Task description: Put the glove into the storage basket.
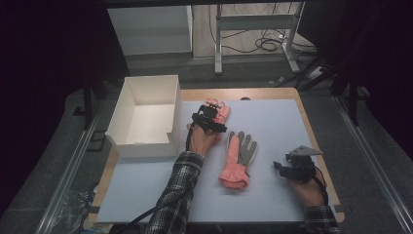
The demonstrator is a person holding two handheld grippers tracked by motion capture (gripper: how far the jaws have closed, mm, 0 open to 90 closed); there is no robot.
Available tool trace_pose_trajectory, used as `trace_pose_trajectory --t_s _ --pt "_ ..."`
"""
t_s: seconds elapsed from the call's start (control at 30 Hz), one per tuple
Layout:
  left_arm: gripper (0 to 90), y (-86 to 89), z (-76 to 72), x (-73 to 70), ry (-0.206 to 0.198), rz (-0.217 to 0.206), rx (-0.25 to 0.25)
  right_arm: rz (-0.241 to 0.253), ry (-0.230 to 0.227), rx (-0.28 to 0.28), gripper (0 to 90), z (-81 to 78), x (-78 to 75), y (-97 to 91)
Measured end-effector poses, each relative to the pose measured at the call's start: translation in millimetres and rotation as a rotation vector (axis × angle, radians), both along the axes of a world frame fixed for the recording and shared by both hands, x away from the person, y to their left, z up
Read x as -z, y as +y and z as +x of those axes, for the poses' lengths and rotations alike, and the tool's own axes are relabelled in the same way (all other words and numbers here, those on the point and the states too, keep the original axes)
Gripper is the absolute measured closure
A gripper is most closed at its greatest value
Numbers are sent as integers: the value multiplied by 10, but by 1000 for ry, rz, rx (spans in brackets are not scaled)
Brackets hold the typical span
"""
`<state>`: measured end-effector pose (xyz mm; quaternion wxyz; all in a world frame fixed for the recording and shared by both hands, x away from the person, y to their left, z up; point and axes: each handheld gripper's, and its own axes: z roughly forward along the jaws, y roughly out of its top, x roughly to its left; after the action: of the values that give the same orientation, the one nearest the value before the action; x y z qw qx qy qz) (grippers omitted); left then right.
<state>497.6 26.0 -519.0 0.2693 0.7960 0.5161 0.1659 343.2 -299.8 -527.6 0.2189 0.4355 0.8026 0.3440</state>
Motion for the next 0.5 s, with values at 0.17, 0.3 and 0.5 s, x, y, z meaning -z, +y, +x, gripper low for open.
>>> trace_pose_trajectory --t_s 0.17,0.3,0.5 --pt "246 17 -9 -22 2 -22 14 1 0 0 389 0 0 -1" --pt "370 98 -11 -55 7 -84 18 1 1 -1 388 -1 1 -1" --pt "459 181 -47 -111 -8 -130 26 1 0 -1 388 0 1 -1"
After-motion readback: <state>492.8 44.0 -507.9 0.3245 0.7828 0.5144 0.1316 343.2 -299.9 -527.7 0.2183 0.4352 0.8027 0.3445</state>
